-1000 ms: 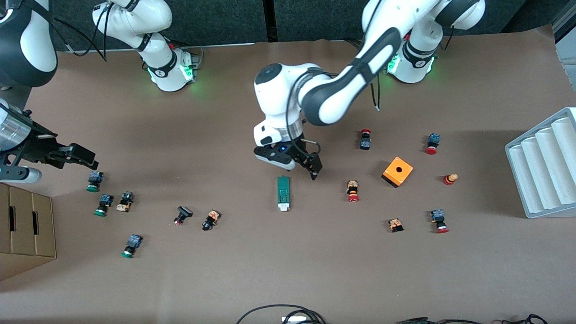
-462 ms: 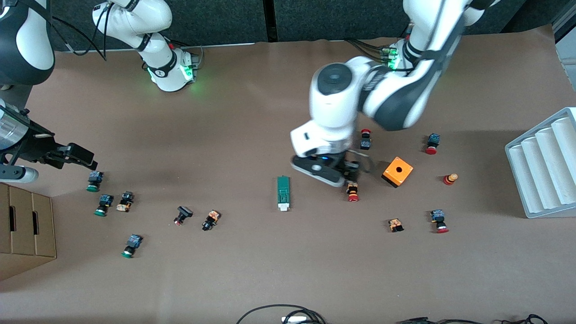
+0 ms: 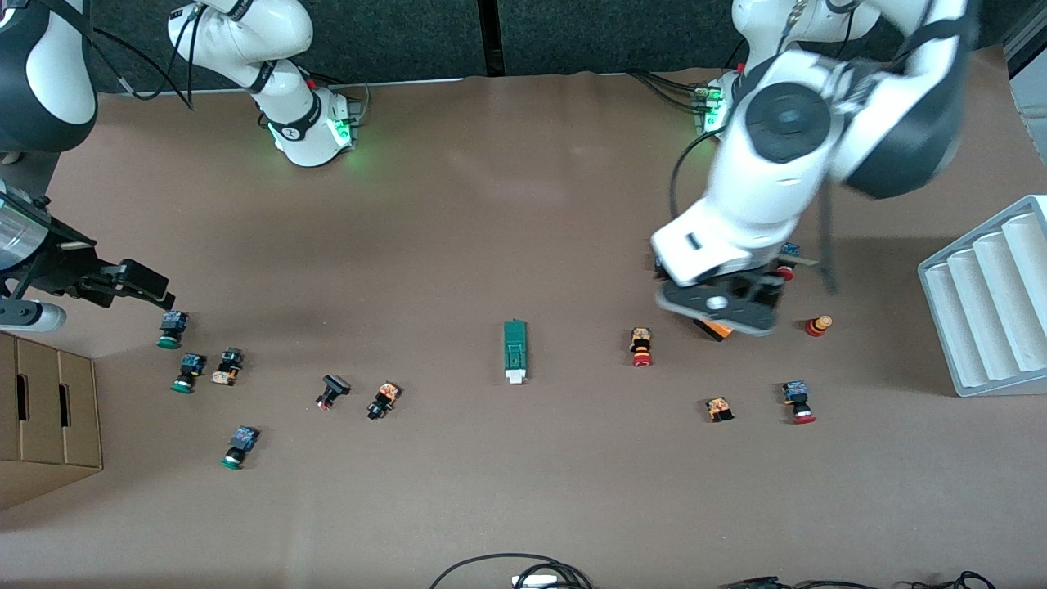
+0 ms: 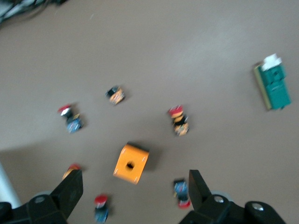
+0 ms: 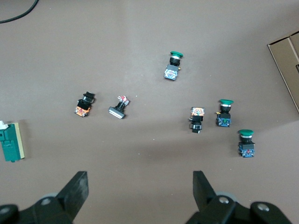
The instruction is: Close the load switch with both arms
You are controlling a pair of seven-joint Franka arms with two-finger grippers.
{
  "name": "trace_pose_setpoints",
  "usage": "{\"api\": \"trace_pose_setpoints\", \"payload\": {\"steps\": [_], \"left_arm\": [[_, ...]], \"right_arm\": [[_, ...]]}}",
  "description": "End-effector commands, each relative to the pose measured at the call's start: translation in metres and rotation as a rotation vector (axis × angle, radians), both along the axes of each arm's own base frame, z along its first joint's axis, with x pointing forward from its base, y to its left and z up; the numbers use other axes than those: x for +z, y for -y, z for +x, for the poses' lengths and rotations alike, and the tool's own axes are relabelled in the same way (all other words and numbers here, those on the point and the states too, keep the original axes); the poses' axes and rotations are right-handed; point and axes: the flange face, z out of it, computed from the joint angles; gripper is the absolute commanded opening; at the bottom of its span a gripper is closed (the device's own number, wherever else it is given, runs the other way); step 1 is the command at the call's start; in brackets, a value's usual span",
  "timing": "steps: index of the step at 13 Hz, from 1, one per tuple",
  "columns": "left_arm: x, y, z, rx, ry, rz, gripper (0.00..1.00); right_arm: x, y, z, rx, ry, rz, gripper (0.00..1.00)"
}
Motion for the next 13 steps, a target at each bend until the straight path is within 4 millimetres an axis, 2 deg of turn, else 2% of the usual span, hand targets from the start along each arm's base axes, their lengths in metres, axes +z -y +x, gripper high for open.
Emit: {"api": "trace_pose_setpoints", "payload": {"steps": [1,3,4,5,6,7,9,10,11,13], "left_arm": [[0.015,-0.046,0.002,0.031,-0.049,0.005,1.00],[0.026,-0.075,0.010,0.064,-0.054,-0.025,1.00],[0.033,-0.099,0.013,0.098,-0.052,-0.053,1.00],[0.037,-0.136,0.015,0.135,-0.056,-0.086,1.00],[0.032,-0.157,0.010,0.100,-0.070,-0.083,1.00],[0.026,-0.188,0.007,0.071,-0.056,-0.085,1.00],[0.008,-0.216,-0.019,0.080,-0.011,-0.078,1.00],[0.005,-0.232,-0.024,0.101,0.001,-0.076,1.00],[0.007,-0.224,-0.025,0.085,0.006,-0.072,1.00],[0.008,-0.226,-0.025,0.090,0.011,-0.069,1.00]], "right_arm": [[0.004,0.000,0.002,-0.009,-0.004,0.012,1.00],[0.007,-0.004,0.000,0.000,0.001,0.011,1.00],[0.008,-0.004,0.000,0.000,0.002,0.011,1.00],[0.008,-0.004,0.000,0.000,0.002,0.011,1.00],[0.008,-0.004,0.001,0.000,0.004,0.012,1.00],[0.008,-0.004,0.001,-0.003,0.004,0.013,1.00],[0.008,-0.004,0.000,-0.005,0.002,0.014,1.00],[0.008,-0.004,0.000,-0.005,0.002,0.014,1.00],[0.008,-0.004,0.000,-0.005,0.002,0.013,1.00],[0.008,-0.005,0.000,-0.003,0.003,0.013,1.00]]}}
